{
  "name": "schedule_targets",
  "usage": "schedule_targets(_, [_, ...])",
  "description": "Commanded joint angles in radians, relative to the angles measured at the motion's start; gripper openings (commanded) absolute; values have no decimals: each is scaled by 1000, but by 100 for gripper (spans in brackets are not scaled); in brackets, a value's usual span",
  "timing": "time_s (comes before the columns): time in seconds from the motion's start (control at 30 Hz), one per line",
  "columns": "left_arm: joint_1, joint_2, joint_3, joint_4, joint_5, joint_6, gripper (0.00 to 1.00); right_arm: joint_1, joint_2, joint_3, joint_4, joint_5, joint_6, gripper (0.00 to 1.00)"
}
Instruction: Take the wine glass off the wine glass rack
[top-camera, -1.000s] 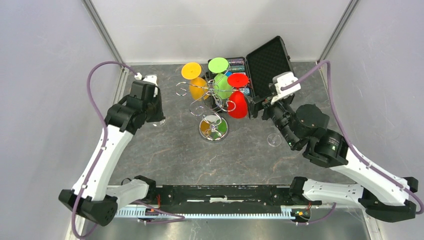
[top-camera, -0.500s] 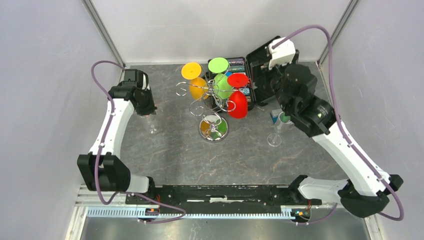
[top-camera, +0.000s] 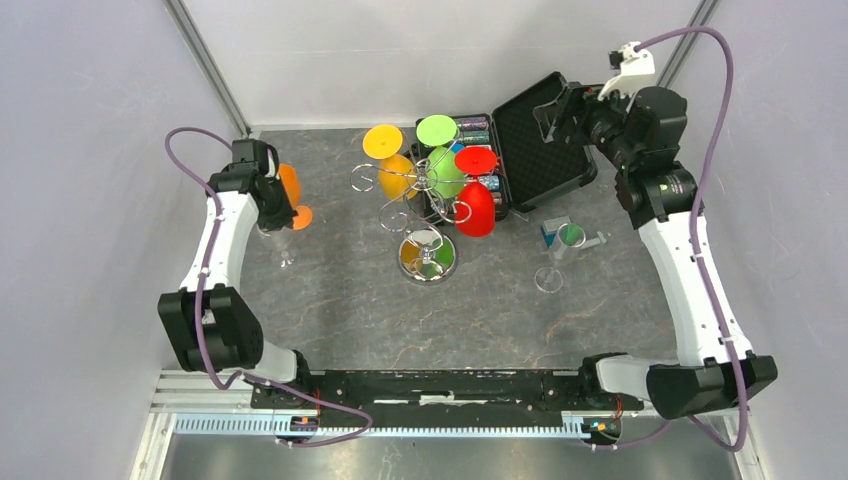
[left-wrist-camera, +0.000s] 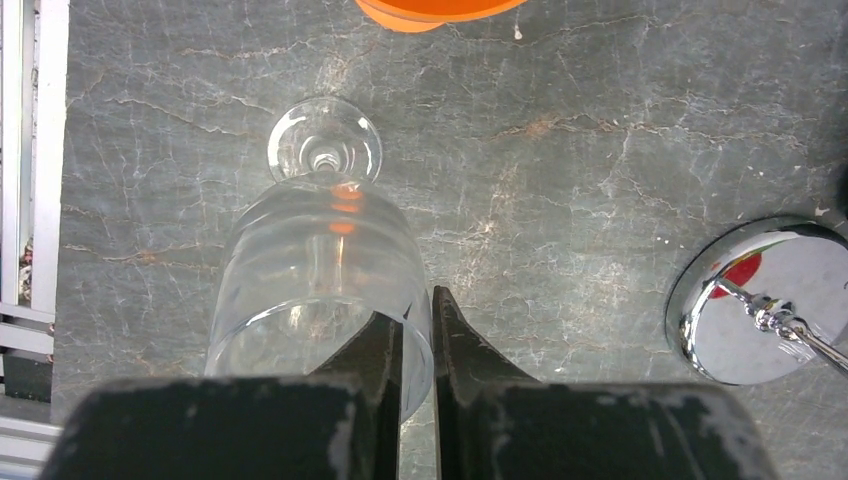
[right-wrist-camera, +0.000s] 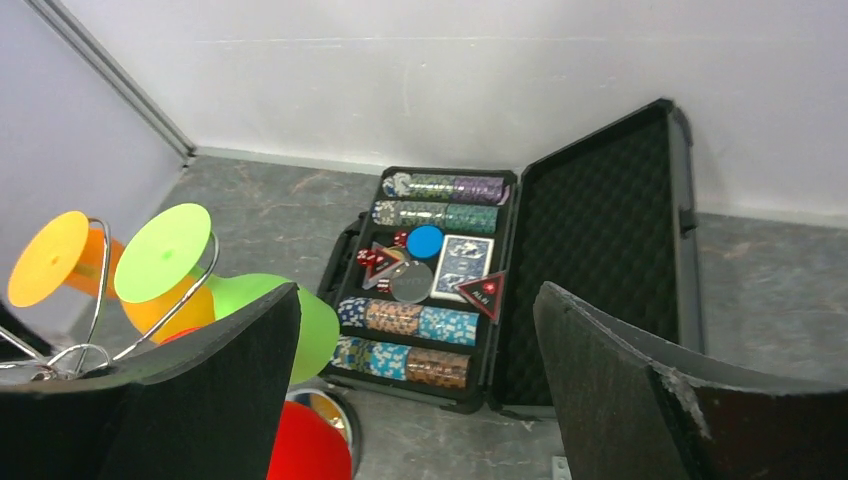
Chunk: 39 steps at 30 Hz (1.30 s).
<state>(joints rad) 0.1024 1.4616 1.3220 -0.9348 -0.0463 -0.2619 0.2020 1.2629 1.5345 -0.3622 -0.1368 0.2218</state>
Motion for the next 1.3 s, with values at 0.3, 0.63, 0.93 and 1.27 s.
schedule_targets(0.3, [24,-43,19,43,-24,41,52,-165,-46,-218,272,-387,336,87])
schedule_targets(0.63, [23,-135,115,53,8,27,81,-165,-34,-261,309,-447,386,84])
schedule_targets(0.93, [24,-173,182,4,-12,44,89,-161,-61,-380,440,-515,512,84])
schedule_targets(1.27, [23,-281,198,77,276,8,93,-92,-93,-518,670,-538,743,82])
